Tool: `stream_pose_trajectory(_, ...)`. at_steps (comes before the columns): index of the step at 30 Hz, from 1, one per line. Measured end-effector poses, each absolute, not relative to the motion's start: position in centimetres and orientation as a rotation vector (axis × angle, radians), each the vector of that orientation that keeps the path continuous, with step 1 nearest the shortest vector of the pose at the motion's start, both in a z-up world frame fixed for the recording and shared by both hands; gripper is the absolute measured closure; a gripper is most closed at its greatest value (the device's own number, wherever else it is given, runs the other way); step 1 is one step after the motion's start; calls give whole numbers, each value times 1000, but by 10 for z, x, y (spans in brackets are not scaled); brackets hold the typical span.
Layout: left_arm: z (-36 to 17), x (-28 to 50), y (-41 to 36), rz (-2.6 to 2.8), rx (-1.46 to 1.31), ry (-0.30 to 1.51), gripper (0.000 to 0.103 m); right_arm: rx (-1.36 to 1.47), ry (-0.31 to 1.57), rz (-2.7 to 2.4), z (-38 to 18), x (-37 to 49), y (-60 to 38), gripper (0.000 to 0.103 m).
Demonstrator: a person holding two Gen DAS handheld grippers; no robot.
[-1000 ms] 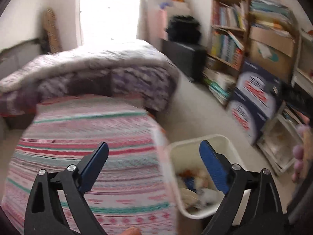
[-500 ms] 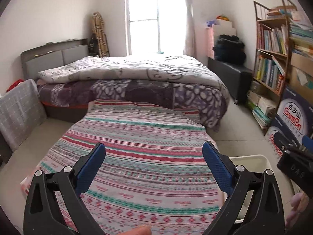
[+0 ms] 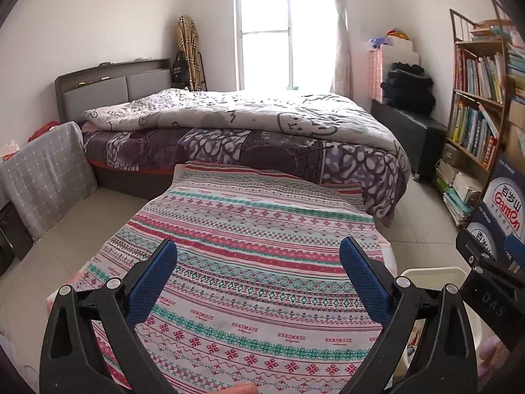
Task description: Collect trash
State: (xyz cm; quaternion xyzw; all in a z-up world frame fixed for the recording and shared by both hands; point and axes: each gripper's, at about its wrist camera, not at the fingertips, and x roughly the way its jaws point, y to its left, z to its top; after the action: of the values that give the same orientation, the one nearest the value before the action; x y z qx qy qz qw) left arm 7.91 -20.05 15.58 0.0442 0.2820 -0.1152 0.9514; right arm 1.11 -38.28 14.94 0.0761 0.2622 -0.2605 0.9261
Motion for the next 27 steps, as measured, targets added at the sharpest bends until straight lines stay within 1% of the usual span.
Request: stream_pose_trajectory(27,149,87,-199,-218,96,602,7,145,541,-517,147,9,-381,7)
